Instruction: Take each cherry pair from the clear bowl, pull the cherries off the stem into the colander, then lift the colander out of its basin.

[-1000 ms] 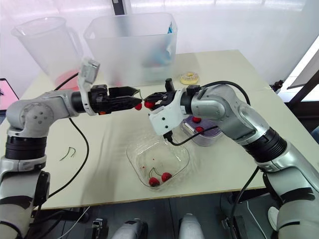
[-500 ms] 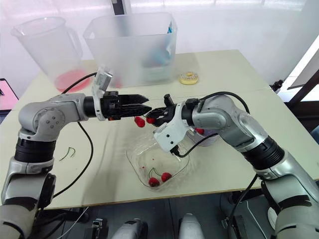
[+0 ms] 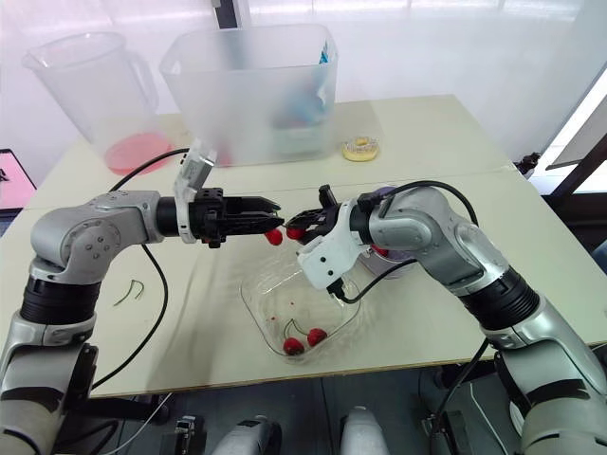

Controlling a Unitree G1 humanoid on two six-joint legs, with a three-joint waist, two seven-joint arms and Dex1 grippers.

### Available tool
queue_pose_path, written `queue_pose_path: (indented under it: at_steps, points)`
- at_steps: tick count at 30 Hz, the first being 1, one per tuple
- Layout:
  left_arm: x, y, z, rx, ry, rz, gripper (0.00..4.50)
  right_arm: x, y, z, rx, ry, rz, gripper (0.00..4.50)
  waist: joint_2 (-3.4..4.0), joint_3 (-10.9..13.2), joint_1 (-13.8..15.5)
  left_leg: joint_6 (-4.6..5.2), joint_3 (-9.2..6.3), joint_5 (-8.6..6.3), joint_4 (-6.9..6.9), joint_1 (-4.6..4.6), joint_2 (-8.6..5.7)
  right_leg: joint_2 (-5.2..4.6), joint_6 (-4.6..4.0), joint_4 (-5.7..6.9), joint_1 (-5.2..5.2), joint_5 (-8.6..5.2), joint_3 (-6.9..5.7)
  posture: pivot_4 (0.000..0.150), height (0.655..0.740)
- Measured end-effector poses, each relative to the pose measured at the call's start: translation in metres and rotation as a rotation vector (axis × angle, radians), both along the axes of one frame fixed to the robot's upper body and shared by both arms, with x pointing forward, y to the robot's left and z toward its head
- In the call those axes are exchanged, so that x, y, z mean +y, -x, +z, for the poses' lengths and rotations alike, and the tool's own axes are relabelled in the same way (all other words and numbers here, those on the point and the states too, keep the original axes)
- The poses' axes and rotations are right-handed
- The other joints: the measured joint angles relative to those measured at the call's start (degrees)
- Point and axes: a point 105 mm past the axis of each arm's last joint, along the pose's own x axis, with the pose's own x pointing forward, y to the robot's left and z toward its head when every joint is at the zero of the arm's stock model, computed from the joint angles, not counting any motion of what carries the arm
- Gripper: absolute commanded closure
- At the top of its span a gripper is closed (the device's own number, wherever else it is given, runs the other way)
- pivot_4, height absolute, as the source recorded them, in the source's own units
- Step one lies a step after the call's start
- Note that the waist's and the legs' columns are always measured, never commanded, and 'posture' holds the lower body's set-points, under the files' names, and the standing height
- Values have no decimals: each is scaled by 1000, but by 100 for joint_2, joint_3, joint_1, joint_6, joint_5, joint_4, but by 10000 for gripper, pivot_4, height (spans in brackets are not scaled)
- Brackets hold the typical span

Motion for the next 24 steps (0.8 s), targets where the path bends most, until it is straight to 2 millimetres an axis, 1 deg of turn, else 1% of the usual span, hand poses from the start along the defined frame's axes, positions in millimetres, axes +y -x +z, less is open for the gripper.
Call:
queue_pose_path:
  at_steps: [17, 18, 19, 21, 22, 24]
  points:
    - [-3, -1, 0, 3, 9, 2, 23215, 7, 3, 1, 13, -10, 12, 33897, 0, 0, 3, 0, -1, 0, 0, 0, 0, 0, 0, 0, 1, 0, 0, 1500, 7400]
    - [-3, -1, 0, 3, 9, 1, 28851, 7, 3, 1, 13, -10, 13, 33897, 0, 0, 2, 0, -1, 0, 0, 0, 0, 0, 0, 0, 1, 0, 0, 1500, 7400]
    - [-3, -1, 0, 4, 8, 0, 31779, 8, 4, 2, 12, -10, 15, 33897, 0, 0, 0, 0, -2, 0, 0, 0, 0, 0, 0, 0, 1, 0, 0, 1500, 7400]
    - [-4, 0, -1, 9, 6, -3, 41537, 9, 4, 2, 11, -14, 17, 33897, 0, 0, 0, 0, -2, 0, 0, 0, 0, 0, 0, 0, 1, 0, 0, 1500, 7400]
    - [-4, 0, -1, 11, 5, -4, 44593, 9, 4, 2, 12, -14, 16, 33897, 0, 0, 2, 0, -2, 0, 0, 0, 0, 0, 0, 0, 1, 0, 0, 1500, 7400]
    - [-4, 0, -2, 13, 5, -6, 44593, 9, 4, 2, 13, -14, 15, 33897, 0, 0, 3, 0, -2, 0, 0, 0, 0, 0, 0, 0, 1, 0, 0, 1500, 7400]
